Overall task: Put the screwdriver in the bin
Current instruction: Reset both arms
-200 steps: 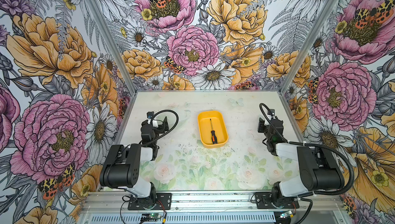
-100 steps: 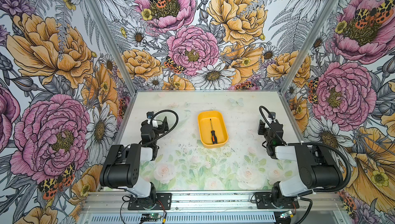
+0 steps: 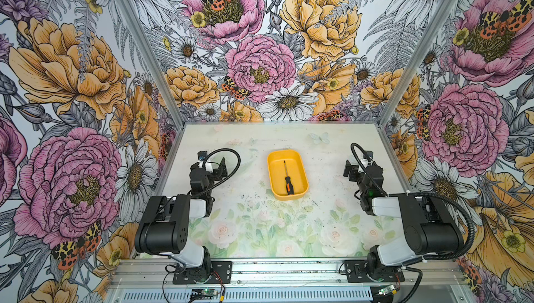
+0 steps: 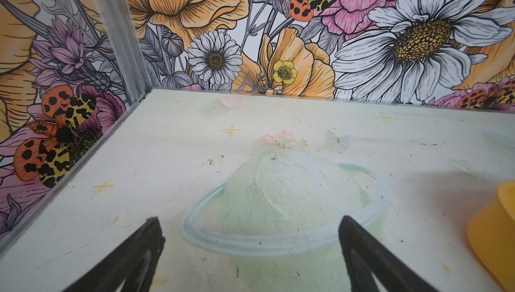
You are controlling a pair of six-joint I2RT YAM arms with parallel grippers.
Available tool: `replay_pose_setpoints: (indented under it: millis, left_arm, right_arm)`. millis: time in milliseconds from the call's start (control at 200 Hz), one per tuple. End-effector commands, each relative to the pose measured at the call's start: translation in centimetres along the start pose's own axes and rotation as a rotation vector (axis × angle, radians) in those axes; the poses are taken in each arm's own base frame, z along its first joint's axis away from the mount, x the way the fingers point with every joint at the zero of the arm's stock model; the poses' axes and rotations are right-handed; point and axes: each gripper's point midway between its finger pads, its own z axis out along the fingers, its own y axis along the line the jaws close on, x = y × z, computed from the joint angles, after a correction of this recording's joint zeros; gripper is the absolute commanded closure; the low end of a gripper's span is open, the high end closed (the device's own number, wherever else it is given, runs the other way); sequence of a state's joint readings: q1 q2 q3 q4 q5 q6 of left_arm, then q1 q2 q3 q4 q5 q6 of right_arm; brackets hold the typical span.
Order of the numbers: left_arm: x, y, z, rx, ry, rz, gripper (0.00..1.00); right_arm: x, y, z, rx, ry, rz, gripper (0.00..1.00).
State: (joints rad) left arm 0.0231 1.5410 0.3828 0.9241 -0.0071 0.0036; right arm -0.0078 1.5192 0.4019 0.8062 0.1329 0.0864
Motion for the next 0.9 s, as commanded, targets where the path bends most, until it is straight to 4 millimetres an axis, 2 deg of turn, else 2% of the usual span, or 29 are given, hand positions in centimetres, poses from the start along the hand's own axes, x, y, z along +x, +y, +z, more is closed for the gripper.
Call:
replay_pose_setpoints:
  millis: [0, 200, 896]
  left_arm:
    - [0.24, 0.09, -0.02, 0.008, 0.000, 0.004, 0.01]
    - [0.13, 0.63, 0.00, -0.021, -0.004, -0.006, 0.01]
    - [0.12, 0.57, 0.02, -0.020, -0.004, -0.006, 0.01]
  right_arm:
    - [-0.42, -0.21, 0.04, 0.011, -0.026, 0.003, 0.01]
    - [-0.42, -0.23, 0.04, 0.012, -0.025, 0.003, 0.01]
    - [-0.42, -0.15, 0.11, 0.010, -0.024, 0.002, 0.00]
